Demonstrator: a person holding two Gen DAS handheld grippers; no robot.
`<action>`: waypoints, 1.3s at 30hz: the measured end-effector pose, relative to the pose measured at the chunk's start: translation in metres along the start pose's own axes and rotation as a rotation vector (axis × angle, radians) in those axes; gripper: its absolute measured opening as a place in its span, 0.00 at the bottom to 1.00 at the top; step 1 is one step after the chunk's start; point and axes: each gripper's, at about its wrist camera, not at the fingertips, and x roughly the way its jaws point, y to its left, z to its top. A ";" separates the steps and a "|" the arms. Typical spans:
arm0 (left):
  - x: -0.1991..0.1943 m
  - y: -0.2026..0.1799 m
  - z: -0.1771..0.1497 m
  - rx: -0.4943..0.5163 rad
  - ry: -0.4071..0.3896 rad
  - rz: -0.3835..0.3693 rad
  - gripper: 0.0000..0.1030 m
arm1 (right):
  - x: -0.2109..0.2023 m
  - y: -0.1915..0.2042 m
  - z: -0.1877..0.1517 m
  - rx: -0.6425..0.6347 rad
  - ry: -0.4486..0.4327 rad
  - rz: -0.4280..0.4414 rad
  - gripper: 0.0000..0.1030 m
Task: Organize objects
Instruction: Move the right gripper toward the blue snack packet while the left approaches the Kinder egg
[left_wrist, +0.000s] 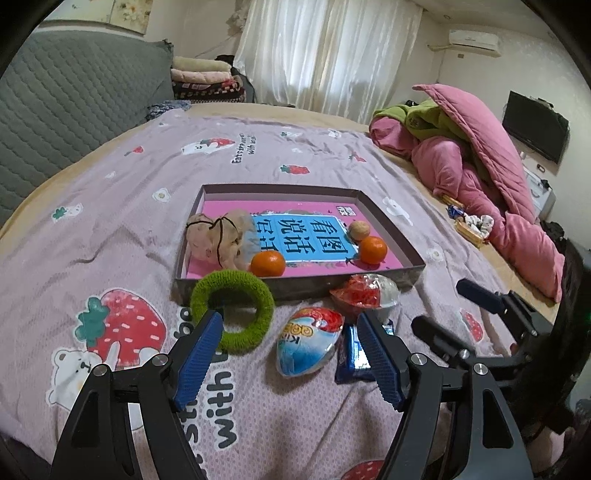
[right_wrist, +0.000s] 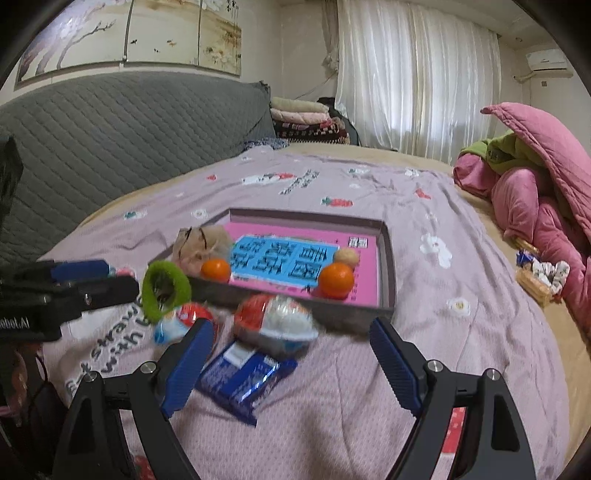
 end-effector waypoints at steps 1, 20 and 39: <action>0.000 -0.001 -0.001 0.001 0.003 -0.004 0.74 | 0.000 0.002 -0.003 -0.001 0.007 -0.001 0.83; -0.008 -0.017 -0.034 0.050 0.055 -0.025 0.74 | -0.004 0.020 -0.040 0.014 0.097 -0.012 0.83; 0.019 -0.014 -0.037 0.026 0.097 -0.037 0.74 | 0.015 0.033 -0.048 0.073 0.132 0.000 0.83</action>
